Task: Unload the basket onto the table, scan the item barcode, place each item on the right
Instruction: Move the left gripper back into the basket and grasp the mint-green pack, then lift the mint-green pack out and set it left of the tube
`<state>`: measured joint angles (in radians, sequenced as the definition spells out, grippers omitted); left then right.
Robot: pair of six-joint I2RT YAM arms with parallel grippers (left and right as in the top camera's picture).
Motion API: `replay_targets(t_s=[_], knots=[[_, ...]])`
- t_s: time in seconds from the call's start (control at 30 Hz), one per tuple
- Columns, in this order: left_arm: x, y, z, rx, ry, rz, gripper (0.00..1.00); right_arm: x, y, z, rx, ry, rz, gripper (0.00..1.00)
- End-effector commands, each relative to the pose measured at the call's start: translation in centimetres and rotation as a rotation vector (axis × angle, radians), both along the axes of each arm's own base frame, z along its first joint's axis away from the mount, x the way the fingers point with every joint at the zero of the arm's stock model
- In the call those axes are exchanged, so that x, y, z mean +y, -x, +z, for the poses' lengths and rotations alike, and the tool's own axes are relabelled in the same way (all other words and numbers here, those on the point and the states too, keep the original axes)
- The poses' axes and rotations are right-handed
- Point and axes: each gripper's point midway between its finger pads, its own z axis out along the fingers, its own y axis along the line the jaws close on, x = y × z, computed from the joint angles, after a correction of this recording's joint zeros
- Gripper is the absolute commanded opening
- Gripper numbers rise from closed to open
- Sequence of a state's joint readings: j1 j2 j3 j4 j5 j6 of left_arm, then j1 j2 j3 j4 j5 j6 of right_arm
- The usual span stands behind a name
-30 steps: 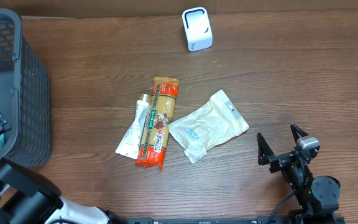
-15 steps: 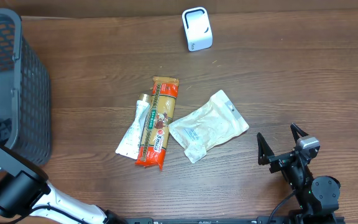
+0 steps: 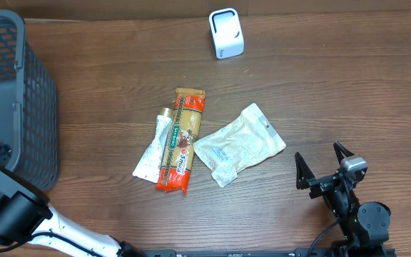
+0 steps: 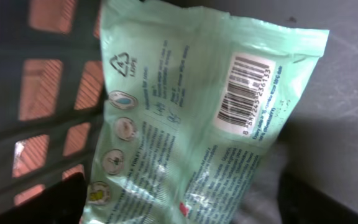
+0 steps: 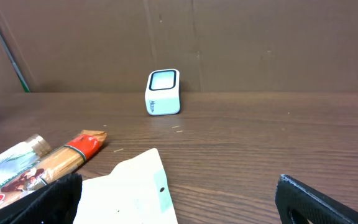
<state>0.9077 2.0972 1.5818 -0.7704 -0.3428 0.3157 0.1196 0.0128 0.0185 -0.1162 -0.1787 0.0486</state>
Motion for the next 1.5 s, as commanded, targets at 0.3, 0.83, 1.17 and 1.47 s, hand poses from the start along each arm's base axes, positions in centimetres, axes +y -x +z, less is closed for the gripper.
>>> replay_targets(t_s=[0.3, 0.83, 1.17, 1.47], knots=[[-0.9, 0.6, -3.3, 0.056, 0.059, 0.013, 0.04, -0.1, 0.1, 0.8, -0.021, -0.006, -0.005, 1.00], [-2.2, -8.4, 11.8, -0.168, -0.125, -0.056, 0.04, -0.1, 0.1, 0.8, -0.021, -0.006, -0.005, 1.00], [-6.6, -8.4, 28.0, -0.607, -0.236, 0.083, 0.04, -0.1, 0.1, 0.8, -0.021, -0.006, -0.005, 1.00], [-22.4, -10.5, 36.0, -0.914, 0.051, -0.288, 0.04, -0.1, 0.1, 0.8, -0.021, -0.006, -0.005, 1.00]])
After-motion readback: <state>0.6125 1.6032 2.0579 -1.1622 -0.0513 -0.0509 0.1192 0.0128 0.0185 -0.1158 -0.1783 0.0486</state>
